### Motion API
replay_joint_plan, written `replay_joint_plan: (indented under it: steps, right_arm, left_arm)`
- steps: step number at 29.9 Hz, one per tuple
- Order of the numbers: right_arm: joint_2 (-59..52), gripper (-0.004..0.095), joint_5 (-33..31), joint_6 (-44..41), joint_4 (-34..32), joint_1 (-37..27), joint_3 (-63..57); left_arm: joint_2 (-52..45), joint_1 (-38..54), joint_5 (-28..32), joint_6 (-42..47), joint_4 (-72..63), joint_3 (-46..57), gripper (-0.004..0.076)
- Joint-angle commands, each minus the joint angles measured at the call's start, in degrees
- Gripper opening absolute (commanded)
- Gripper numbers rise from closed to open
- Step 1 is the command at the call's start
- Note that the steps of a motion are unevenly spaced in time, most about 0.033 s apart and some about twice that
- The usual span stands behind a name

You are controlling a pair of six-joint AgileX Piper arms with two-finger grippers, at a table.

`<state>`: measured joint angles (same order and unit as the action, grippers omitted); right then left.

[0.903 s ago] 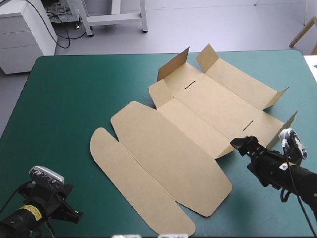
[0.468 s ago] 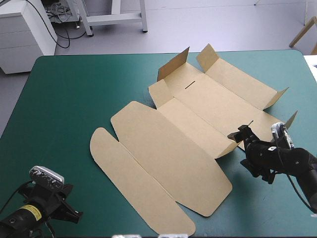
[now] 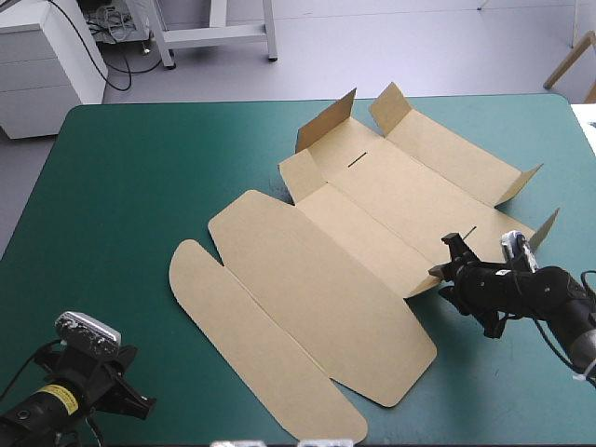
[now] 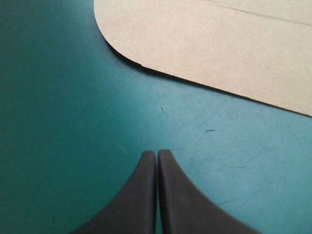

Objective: Fold the box

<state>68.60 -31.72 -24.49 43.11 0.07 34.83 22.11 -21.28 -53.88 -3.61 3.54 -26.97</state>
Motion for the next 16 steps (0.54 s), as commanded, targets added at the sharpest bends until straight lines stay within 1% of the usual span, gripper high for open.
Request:
replay_joint_plan:
  steps: [1,2,7,16]
  right_arm:
    - [-0.84,0.0199,1.32,2.46,1.42,0.18,1.76]
    - [-0.84,0.0148,1.32,3.02,1.42,0.18,1.76]
    - [-0.84,-0.0021,1.43,5.16,1.42,0.18,1.76]
    - [-0.84,-0.0018,3.42,7.24,0.7,0.18,1.76]
  left_arm:
    - [0.51,-0.34,2.81,0.35,-0.28,-1.53,-0.001]
    - [0.51,-0.34,2.81,0.35,-0.28,-1.53,-0.001]
    - [0.51,-0.34,2.81,0.35,-0.28,-1.53,-0.001]
    - [0.51,-0.34,2.81,0.35,-0.28,-1.53,-0.001]
